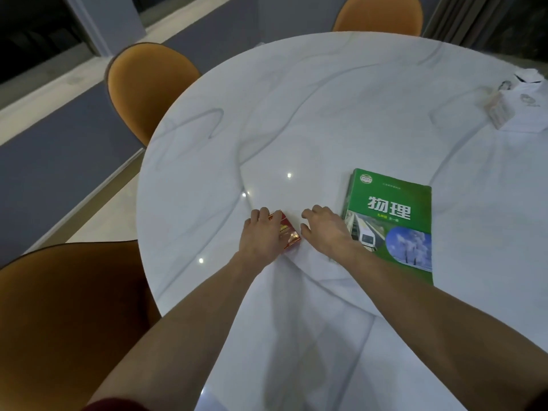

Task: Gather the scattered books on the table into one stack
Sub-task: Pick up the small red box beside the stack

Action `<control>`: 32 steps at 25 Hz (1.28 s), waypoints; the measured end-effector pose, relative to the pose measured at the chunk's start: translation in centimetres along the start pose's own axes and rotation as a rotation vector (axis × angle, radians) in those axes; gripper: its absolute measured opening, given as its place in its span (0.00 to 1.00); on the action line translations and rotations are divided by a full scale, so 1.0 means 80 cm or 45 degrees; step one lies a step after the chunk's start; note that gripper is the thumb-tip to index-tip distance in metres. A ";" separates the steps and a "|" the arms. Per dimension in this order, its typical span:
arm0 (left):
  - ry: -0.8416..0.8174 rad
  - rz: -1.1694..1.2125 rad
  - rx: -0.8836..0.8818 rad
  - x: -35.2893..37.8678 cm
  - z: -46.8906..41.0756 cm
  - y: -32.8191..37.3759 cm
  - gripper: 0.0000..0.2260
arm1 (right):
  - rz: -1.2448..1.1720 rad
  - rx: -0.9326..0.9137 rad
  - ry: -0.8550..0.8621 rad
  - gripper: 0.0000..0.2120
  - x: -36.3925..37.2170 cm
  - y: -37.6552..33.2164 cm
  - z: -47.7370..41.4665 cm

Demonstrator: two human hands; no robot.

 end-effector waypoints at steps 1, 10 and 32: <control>0.018 0.052 0.008 0.006 0.003 -0.005 0.26 | -0.033 0.000 -0.019 0.18 0.006 -0.006 -0.002; -0.037 0.236 0.106 0.038 0.004 -0.017 0.29 | -0.421 0.114 -0.075 0.17 0.048 -0.023 -0.015; -0.046 0.298 0.500 -0.020 -0.018 0.125 0.27 | -0.551 0.472 0.334 0.14 -0.039 0.085 0.079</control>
Point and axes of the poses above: each hand's wrist, its own z-axis away from the middle knuckle, its own x-axis out of the palm, y = z × x, the point moved 6 cm from there along -z, towards the middle knuckle, and after that the axes turned 6 degrees about z, right-handed, at the moved point
